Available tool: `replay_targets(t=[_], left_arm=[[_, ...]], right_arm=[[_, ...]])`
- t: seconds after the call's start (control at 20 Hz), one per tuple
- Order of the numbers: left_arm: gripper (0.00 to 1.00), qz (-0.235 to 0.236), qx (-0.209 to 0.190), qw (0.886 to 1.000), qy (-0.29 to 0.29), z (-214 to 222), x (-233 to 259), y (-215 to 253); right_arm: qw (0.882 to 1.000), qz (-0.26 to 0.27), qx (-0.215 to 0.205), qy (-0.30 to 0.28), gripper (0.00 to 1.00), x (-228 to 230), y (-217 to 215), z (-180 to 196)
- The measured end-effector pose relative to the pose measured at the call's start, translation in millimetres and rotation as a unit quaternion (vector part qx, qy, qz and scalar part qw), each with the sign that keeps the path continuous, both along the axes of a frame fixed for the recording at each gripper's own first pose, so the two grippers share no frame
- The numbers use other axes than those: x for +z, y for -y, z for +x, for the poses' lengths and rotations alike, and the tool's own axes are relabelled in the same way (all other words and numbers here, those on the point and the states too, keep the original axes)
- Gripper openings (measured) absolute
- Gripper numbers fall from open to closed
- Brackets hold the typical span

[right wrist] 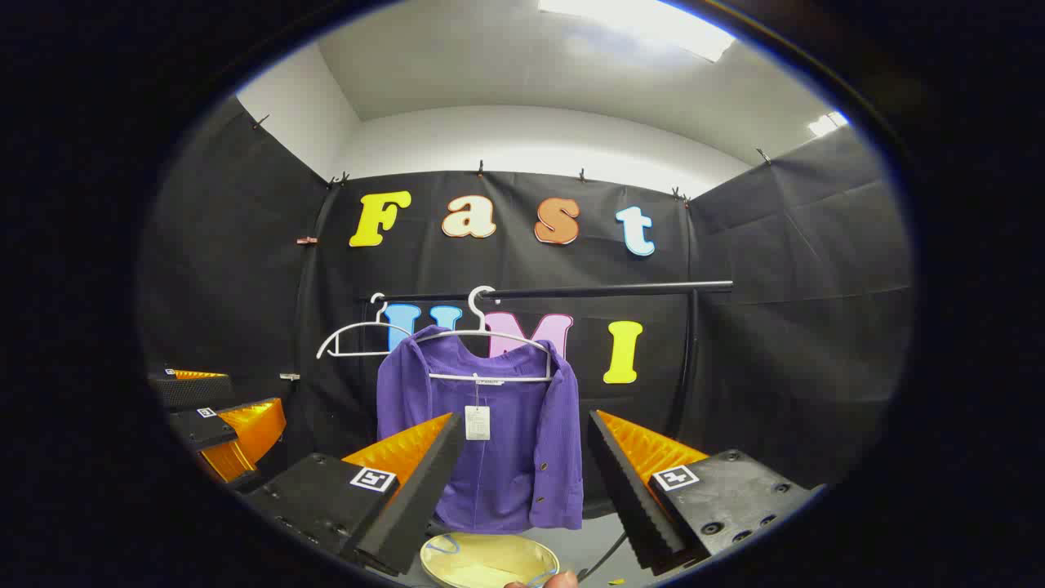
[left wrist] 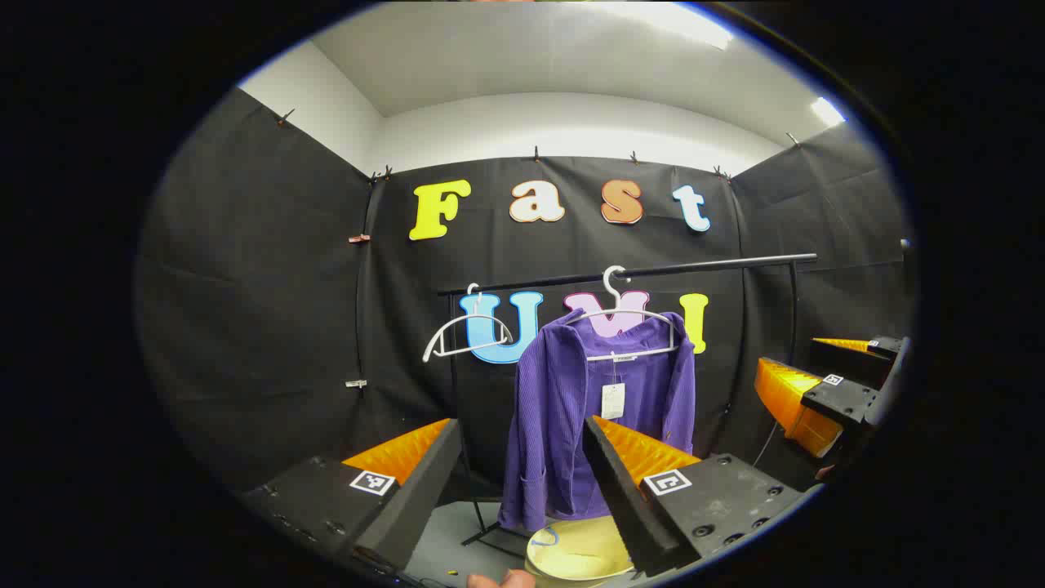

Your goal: Grasp the clothes on the hanger with both hands and then place them into the laundry hamper below.

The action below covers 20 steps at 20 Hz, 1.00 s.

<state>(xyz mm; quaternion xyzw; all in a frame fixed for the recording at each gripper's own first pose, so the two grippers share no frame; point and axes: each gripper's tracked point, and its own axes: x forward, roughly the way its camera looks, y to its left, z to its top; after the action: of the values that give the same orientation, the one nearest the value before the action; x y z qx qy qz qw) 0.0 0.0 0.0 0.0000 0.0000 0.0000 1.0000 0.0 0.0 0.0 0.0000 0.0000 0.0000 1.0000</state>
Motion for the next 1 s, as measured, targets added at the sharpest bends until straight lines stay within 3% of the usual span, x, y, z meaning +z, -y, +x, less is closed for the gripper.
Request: replay_targets(t=[0.8, 1.0], left_arm=[[0.94, 0.000, -0.020, 1.000, 0.004, -7.5, 1.8, 12.9], [0.94, -0.002, -0.033, 0.999, 0.003, 9.2, 1.4, 21.1]], right_arm=[[1.000, -0.003, -0.007, 0.008, 0.96, 1.9, -3.1, -5.4], [1.000, -0.004, -0.010, 0.004, 0.98, -1.2, 1.8, 7.3]])
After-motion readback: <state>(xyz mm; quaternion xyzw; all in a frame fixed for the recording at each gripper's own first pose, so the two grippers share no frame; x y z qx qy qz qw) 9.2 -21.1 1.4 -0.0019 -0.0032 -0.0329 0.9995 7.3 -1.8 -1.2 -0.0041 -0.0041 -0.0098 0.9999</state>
